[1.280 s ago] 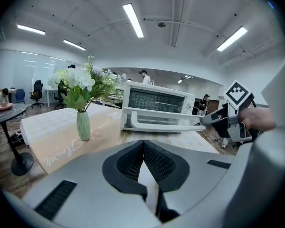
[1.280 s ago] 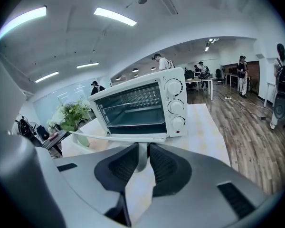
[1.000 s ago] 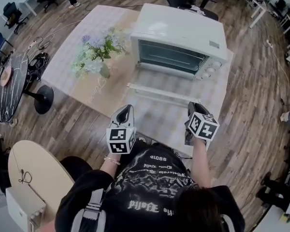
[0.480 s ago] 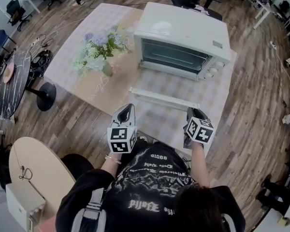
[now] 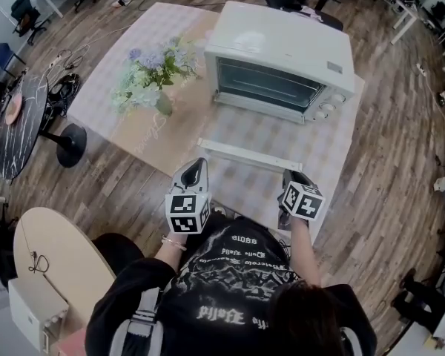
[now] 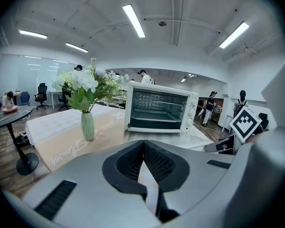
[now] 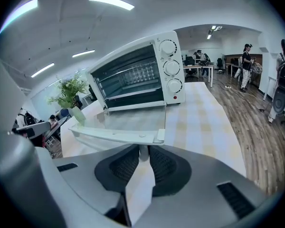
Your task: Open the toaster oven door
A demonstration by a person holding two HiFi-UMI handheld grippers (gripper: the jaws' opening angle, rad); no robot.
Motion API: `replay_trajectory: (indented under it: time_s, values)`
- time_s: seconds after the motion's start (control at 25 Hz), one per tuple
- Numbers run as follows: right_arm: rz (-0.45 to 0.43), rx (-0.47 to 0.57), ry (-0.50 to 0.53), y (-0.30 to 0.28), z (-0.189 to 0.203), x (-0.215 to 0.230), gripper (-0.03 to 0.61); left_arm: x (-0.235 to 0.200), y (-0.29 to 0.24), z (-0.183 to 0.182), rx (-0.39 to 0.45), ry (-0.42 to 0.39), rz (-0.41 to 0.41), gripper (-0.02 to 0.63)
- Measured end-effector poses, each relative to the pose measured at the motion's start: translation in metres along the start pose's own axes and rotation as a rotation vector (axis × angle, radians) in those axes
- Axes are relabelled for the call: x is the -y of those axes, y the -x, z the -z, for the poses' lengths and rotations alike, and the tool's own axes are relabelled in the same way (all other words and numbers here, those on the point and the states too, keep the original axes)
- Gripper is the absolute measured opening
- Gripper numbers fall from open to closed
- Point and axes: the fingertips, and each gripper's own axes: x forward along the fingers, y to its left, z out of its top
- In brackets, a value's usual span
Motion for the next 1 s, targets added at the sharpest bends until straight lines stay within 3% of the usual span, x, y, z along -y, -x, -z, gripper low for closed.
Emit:
replay_trajectory:
  time_s: [1.0]
  values:
    - [0.004,-0.115,-0.029,-0.024,0.031,0.01,0.081,0.004,-0.008,0.006,-0.02,-0.007,-0.015,0.02]
